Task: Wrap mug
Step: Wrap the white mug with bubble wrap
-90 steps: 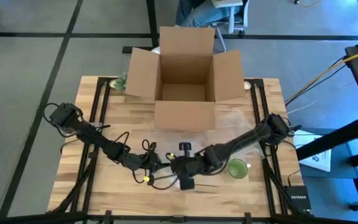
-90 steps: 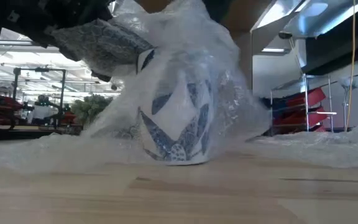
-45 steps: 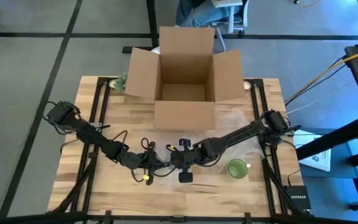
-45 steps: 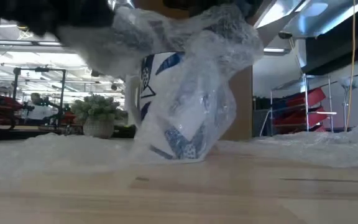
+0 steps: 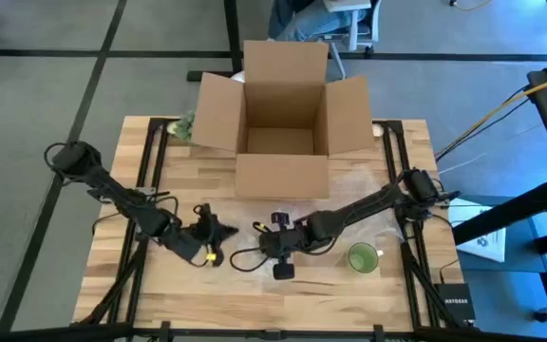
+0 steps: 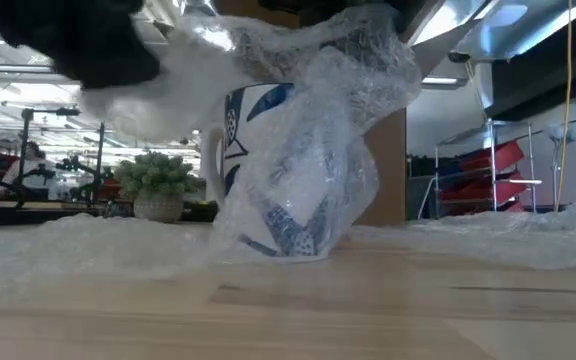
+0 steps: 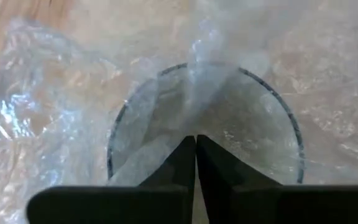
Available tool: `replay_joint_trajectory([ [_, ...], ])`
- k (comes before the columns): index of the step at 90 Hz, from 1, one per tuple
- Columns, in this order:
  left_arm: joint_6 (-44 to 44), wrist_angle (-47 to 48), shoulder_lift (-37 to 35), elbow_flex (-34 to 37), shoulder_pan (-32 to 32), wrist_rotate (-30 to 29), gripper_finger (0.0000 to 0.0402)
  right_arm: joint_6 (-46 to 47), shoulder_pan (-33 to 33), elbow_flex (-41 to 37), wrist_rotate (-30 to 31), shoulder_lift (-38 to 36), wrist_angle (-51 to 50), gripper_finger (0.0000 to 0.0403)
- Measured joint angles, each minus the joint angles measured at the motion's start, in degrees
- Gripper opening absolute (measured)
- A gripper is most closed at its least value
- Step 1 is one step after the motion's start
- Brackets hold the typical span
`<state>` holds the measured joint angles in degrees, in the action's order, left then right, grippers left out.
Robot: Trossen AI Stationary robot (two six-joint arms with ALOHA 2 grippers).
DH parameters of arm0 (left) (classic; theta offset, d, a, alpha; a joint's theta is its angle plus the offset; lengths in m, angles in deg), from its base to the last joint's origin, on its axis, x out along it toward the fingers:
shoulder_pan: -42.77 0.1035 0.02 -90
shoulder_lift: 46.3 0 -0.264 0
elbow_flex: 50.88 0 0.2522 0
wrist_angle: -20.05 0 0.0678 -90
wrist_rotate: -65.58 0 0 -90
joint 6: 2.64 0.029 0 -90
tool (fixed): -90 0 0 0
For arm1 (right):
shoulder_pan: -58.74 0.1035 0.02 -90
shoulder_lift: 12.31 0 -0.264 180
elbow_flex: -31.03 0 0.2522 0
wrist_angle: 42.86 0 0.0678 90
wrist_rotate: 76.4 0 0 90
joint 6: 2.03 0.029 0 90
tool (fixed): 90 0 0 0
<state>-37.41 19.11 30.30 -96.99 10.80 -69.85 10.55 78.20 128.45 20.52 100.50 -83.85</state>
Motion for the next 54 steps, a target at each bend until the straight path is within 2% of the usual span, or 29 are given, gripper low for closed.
replay_joint_trajectory([
  [10,7.2,-12.8,3.2,0.1,2.7,8.6,0.0,-0.9,0.0,0.0,0.5,0.0,0.0,0.0003],
  [19,11.0,-20.7,7.5,-1.0,3.8,12.0,0.0,-0.9,0.0,0.0,0.5,0.0,0.1,0.0003],
  [38,9.5,-20.5,18.3,-5.7,3.9,13.8,0.0,-0.9,0.0,0.0,0.5,0.0,0.1,0.0003],
  [54,10.3,-21.2,21.5,-8.0,3.9,13.2,0.0,-0.8,0.1,0.2,-0.4,-0.1,-0.4,0.0003],
])
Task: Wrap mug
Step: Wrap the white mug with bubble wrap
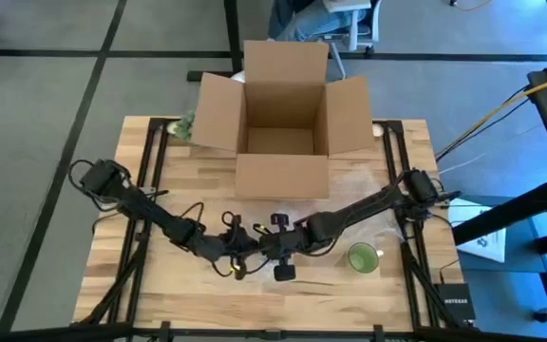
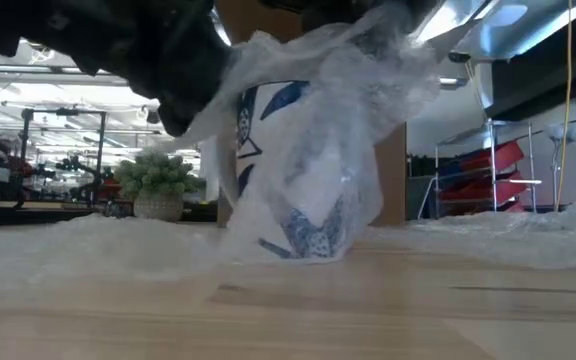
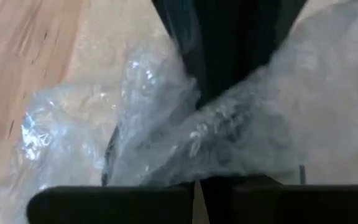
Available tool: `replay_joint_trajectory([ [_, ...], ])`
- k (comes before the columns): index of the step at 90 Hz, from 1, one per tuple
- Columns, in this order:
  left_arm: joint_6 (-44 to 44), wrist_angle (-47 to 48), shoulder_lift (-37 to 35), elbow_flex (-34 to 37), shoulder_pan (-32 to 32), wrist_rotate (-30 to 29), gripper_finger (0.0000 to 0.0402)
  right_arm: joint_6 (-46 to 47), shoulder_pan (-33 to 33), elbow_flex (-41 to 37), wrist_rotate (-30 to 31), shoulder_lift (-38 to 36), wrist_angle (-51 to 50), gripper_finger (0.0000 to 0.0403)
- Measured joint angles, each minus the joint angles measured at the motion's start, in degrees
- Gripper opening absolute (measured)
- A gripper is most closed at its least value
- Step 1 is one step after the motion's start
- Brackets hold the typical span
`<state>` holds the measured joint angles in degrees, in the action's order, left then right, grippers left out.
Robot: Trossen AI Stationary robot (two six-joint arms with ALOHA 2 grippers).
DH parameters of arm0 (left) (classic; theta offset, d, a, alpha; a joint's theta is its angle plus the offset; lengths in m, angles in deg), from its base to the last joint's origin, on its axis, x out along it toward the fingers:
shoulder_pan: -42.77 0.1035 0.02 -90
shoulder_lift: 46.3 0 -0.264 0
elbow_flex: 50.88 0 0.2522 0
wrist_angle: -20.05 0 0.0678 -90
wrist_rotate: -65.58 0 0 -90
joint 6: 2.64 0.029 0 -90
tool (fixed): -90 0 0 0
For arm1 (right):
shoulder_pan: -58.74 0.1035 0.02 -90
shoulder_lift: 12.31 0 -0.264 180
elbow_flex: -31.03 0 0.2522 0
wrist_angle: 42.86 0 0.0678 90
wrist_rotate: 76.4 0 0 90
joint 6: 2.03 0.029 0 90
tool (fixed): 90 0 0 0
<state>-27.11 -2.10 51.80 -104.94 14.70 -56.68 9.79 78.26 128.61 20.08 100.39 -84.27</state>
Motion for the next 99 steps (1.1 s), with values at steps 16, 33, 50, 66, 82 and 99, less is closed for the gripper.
replay_joint_trajectory([
  [16,2.4,0.3,-0.3,-0.1,0.0,0.4,0.0,0.4,-0.1,6.6,-0.1,-0.5,-11.0,0.0003],
  [33,2.4,0.4,-0.3,-0.1,0.0,0.5,0.0,0.3,0.0,16.0,-0.1,-0.6,-26.0,0.0003],
  [50,2.4,0.5,-0.3,-0.1,0.0,0.5,0.0,-0.1,-0.1,20.1,1.1,-0.6,-19.7,0.0003],
  [66,2.8,1.2,-0.3,0.1,-0.1,0.7,0.0,-0.2,-0.5,16.6,-0.3,4.5,-18.2,0.0003],
  [82,2.7,0.3,-0.2,-0.2,-0.1,2.1,0.0,0.7,-0.5,12.6,-2.7,8.6,-17.0,0.0003],
  [99,3.5,0.3,-0.2,0.0,-0.3,1.6,0.0,1.3,-0.5,12.1,-4.1,8.9,-18.4,0.0003],
])
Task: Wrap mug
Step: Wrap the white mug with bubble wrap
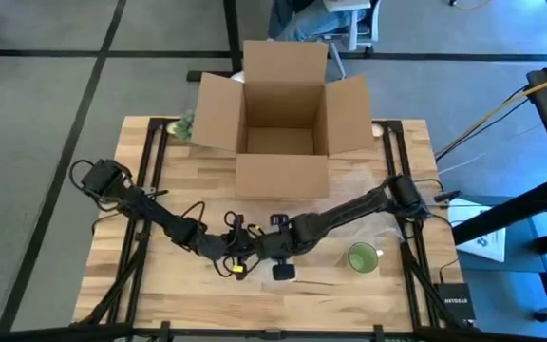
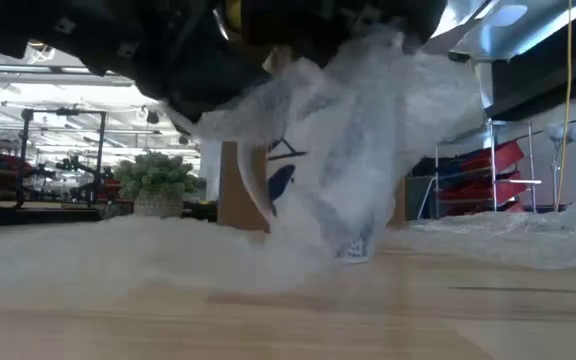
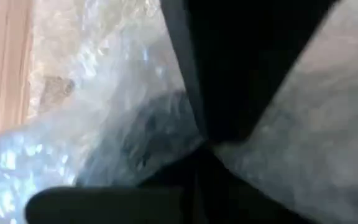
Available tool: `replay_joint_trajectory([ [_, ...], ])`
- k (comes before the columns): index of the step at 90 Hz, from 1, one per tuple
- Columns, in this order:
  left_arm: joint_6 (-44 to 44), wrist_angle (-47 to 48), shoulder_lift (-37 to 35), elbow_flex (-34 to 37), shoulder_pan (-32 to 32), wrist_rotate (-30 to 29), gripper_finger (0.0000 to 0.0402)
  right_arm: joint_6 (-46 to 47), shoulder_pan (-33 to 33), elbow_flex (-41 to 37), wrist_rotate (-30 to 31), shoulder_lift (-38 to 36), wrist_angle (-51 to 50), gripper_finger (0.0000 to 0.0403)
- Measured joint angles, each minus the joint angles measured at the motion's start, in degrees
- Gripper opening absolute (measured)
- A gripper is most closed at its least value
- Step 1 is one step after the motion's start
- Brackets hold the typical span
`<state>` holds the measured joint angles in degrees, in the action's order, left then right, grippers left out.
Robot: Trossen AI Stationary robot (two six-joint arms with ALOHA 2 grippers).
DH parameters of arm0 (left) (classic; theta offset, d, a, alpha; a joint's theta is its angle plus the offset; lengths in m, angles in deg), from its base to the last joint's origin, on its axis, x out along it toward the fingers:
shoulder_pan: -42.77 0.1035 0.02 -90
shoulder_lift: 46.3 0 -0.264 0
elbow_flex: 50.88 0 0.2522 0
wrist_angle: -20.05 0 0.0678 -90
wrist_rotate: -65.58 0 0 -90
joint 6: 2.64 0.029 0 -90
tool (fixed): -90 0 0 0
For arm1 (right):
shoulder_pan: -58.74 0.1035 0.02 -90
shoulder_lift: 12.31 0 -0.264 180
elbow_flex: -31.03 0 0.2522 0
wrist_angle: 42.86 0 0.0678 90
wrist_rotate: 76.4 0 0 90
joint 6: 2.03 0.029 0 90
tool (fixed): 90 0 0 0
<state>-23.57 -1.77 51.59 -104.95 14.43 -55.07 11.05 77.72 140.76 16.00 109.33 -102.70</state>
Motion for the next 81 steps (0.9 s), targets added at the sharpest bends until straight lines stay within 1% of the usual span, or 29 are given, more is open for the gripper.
replay_joint_trajectory([
  [7,0.3,0.0,0.0,0.0,-0.1,0.1,0.0,-0.1,0.0,0.2,-0.1,0.0,-0.2,0.0003],
  [18,0.4,-0.1,0.0,0.0,-0.2,0.0,0.0,-1.0,0.0,2.5,-0.5,0.0,-2.9,0.0003],
  [50,0.9,0.0,0.0,0.1,-0.5,0.0,0.0,-1.3,0.3,14.8,-0.4,-1.3,-15.2,0.0003],
  [66,1.5,0.2,0.0,0.1,-0.5,0.0,0.0,-0.2,2.1,15.8,0.1,-2.5,-21.2,0.0003],
  [81,1.6,0.2,0.0,0.1,-0.5,0.0,0.0,0.0,5.8,15.8,0.0,-2.5,-19.1,0.0003],
])
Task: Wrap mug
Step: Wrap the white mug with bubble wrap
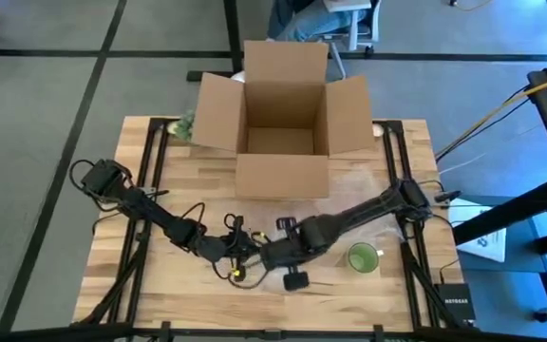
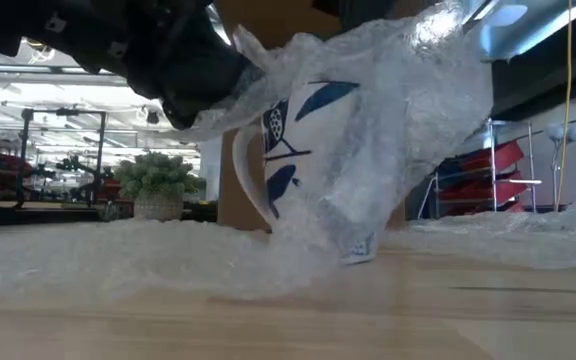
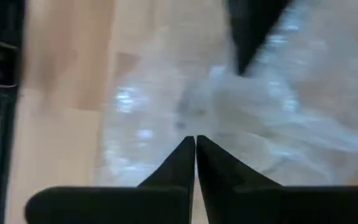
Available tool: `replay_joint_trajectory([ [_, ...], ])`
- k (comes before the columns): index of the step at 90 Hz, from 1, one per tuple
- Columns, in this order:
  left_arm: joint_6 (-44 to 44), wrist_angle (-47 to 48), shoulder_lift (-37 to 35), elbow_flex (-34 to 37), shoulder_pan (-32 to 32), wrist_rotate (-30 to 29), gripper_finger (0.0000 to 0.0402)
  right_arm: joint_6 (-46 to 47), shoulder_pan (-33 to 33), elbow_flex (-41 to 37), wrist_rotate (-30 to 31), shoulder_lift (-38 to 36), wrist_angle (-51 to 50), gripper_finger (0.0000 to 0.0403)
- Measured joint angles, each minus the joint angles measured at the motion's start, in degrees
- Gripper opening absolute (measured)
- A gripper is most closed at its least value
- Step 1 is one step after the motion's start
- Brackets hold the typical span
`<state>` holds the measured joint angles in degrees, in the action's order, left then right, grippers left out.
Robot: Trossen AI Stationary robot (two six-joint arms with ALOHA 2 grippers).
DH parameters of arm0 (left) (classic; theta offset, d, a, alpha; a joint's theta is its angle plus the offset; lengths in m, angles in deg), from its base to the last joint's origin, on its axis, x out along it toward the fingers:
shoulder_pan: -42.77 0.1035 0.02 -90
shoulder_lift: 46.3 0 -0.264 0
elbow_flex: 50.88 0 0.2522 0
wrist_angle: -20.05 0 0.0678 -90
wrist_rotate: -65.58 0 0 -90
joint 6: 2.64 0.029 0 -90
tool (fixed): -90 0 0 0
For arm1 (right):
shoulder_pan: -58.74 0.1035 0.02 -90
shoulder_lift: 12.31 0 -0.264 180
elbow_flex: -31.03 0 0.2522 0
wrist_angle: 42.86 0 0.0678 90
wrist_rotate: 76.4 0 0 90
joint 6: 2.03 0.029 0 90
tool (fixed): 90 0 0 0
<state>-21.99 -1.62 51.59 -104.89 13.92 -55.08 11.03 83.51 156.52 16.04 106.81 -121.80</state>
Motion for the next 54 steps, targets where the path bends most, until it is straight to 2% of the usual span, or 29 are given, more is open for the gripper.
replay_joint_trajectory([
  [24,-0.1,-0.2,0.0,0.0,0.0,0.0,0.0,0.1,1.8,-5.5,2.7,0.4,9.3,0.0003],
  [37,-0.4,-0.3,0.0,0.0,0.0,0.1,0.0,0.1,0.9,-8.0,10.7,0.4,8.6,0.0003],
  [54,-0.4,0.8,0.2,0.1,-0.3,0.7,0.0,-1.3,-0.5,-5.3,9.8,-0.3,7.7,0.0003],
])
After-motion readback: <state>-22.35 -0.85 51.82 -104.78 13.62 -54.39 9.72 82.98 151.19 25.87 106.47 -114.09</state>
